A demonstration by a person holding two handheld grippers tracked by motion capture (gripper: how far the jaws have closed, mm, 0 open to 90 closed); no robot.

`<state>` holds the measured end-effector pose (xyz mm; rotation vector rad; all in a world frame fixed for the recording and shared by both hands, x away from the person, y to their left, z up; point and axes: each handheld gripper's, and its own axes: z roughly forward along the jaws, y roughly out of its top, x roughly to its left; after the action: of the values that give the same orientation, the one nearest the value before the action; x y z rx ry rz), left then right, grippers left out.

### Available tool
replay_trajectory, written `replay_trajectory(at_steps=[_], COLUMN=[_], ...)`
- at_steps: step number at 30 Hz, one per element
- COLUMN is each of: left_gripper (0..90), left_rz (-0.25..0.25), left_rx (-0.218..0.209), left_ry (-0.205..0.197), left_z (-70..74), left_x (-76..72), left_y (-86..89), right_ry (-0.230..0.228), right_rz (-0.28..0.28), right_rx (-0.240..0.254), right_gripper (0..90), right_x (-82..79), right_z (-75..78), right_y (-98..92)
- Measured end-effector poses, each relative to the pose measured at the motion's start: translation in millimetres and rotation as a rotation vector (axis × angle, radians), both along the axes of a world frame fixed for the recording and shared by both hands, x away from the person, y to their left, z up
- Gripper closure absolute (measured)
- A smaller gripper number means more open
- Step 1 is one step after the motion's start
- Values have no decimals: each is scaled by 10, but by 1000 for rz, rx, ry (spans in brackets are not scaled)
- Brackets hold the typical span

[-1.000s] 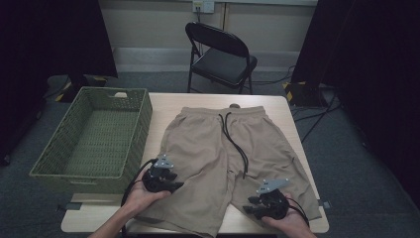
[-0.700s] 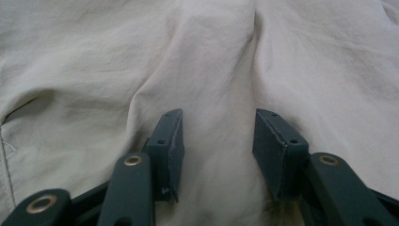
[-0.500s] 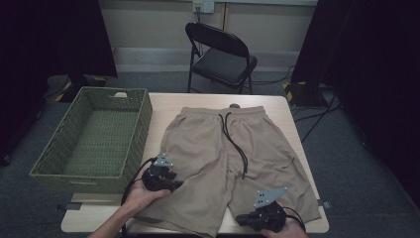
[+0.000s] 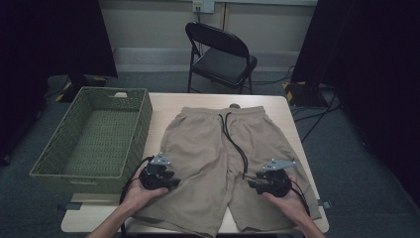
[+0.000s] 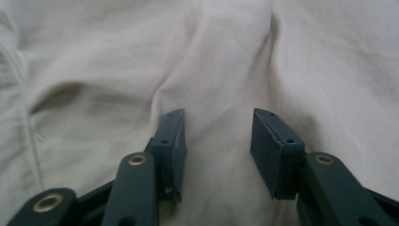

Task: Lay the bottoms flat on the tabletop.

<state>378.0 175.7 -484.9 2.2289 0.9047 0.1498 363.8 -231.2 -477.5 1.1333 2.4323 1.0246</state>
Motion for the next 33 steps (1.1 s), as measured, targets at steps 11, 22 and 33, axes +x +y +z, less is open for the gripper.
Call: replay_trajectory(at_steps=[11,22,33], left_gripper=[507,446,239], left_rz=[-77,-154,-205], left_rx=[40,34,125], left_ry=[-59,-20,-43], left_z=[-11,6,16], left_x=[-182,-241,-385], left_y=[-206,-304,-290], right_ry=[8,-4,6], right_rz=[-82,-160,-174], right_rx=[-76,-68,-75], right_gripper=[372,371,362], right_x=[72,123,109], right_z=[-103,-115,-106], right_y=[-181,-446,-439])
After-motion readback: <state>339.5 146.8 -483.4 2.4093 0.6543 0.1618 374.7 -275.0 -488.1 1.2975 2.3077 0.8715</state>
